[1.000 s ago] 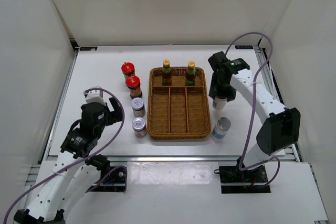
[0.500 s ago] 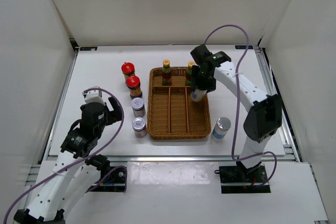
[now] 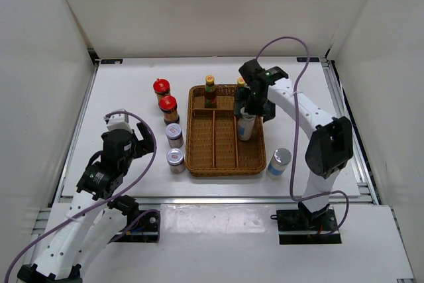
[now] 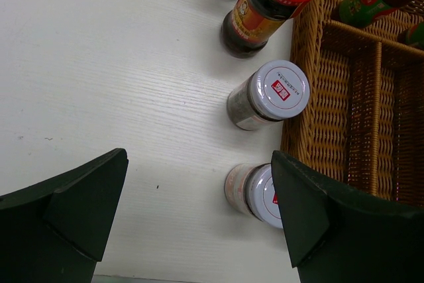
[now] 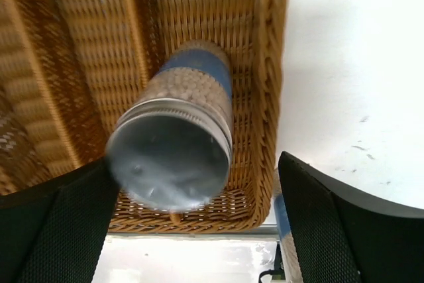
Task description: Organize the condiment bottles
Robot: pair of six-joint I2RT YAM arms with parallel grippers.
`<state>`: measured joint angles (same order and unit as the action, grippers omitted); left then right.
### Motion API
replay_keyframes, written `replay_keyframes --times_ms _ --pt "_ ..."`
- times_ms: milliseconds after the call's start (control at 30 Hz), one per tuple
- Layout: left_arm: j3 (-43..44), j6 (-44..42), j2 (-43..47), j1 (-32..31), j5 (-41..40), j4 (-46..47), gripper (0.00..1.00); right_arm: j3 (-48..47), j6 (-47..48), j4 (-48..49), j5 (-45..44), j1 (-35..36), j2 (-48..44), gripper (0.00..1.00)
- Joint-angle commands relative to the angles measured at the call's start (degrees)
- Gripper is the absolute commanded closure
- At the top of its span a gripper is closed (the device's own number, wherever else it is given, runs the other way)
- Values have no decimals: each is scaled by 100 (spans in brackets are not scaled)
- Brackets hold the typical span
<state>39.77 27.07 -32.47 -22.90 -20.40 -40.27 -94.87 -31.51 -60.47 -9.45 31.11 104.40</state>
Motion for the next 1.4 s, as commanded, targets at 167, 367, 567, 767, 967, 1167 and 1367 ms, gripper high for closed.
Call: replay_keyframes --times_ms 167,367,567,767,967,1167,1367 --pt "-127 44 109 -22 -87 54 0 291 -329 -791 -725 -307 -1840 1" --pt "-180 220 109 -22 -87 54 0 1988 -1023 -1045 -347 -360 -3021 1" --pt "-180 273 56 -75 -87 54 0 2833 -1306 -1046 -232 -360 -3260 1" --pt "-233 273 56 -75 -87 54 0 2992 -1253 -1108 -127 -360 -2864 15" --pt "-233 220 56 -75 -87 54 0 2773 -1200 -1046 -180 -360 -3057 67" --pt "-233 220 109 -127 -87 54 0 1835 -1207 -1396 -362 -168 -3109 100" --pt "-233 114 109 -251 -192 54 0 980 -1201 -1688 -812 184 -3163 100"
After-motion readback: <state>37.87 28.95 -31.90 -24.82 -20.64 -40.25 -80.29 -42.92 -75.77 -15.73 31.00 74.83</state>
